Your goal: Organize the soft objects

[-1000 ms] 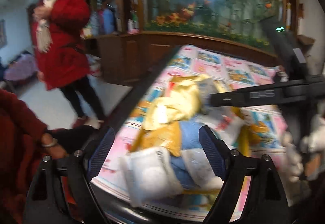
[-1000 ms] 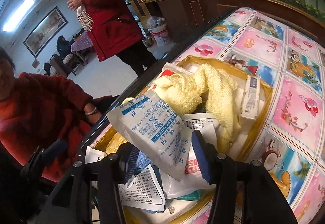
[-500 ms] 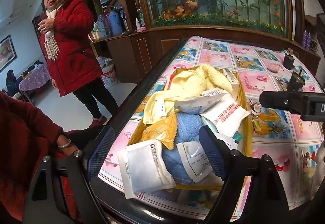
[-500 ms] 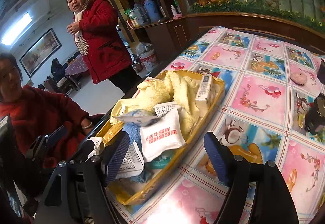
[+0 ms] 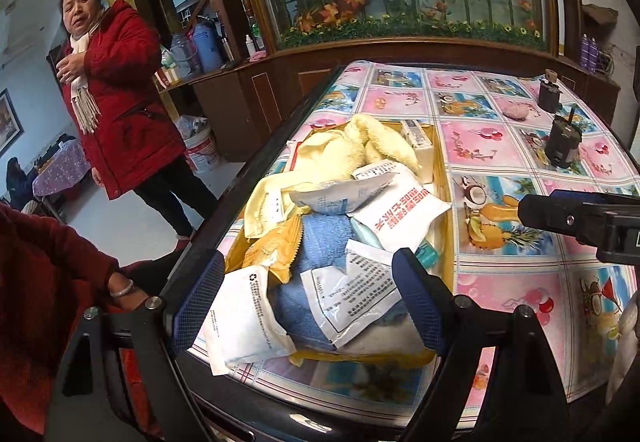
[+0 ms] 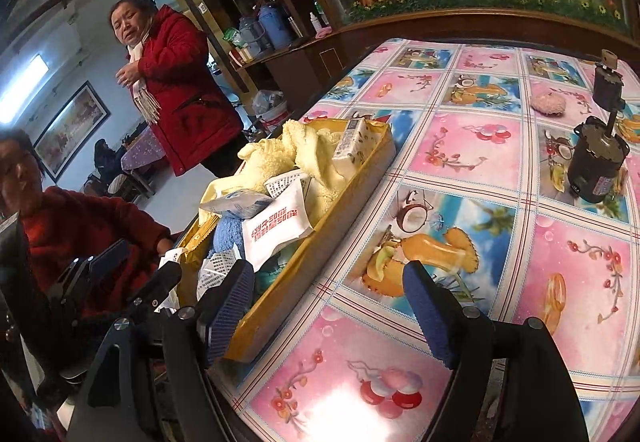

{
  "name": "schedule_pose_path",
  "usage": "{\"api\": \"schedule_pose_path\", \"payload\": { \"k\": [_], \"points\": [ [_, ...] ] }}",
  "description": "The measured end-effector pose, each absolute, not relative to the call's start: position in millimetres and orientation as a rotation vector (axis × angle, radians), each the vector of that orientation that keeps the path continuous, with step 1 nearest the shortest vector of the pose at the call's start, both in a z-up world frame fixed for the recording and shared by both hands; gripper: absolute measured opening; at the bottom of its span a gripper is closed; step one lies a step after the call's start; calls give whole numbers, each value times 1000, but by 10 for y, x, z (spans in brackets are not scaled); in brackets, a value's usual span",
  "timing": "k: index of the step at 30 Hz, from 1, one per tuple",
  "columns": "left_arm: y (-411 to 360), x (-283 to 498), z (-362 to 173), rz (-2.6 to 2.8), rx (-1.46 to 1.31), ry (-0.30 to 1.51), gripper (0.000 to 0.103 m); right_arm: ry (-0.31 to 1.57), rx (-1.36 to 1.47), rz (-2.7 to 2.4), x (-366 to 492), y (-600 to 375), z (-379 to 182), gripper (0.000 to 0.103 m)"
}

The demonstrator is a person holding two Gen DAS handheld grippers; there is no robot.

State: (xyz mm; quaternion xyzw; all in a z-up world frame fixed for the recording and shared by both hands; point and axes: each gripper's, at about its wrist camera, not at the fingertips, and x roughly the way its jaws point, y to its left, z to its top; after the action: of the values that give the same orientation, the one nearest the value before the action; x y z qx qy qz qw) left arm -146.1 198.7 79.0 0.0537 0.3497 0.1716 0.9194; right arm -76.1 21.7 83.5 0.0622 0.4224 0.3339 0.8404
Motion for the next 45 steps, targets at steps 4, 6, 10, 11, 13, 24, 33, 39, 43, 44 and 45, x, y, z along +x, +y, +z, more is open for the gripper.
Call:
{"api": "schedule_pose_path", "payload": {
  "k": [4,6,10,11,13,24,33,39,43,44,45],
  "points": [
    [1933,-1488,813,346,110,708,86,894,145,700,-787,151,814,79],
    [1906,-1533,849,344,107,682,86,893,150,696,-800,118,807,79],
    [1855,-1737,1013,372,95,552,86,887,150,693,-867,87,822,79],
    [1852,-1829,1081,387,85,494,86,884,151,693,-895,84,833,79],
    [1841,-2078,1234,432,66,367,89,878,157,692,-965,71,854,79],
    [1801,-2285,1345,311,25,404,103,714,59,630,-1722,160,1075,94],
    [1759,-2093,1091,374,30,531,103,726,-15,599,-1803,224,925,96],
    [1892,-1880,928,395,-3,595,103,747,-80,577,-1704,332,753,96],
    [1938,-1744,828,405,4,636,103,758,-110,568,-1592,409,677,96],
    [1957,-1714,813,409,3,643,103,762,-116,567,-1569,428,660,96],
    [1978,-1679,797,414,-1,650,103,767,-125,565,-1544,447,641,96]
  ]
}}
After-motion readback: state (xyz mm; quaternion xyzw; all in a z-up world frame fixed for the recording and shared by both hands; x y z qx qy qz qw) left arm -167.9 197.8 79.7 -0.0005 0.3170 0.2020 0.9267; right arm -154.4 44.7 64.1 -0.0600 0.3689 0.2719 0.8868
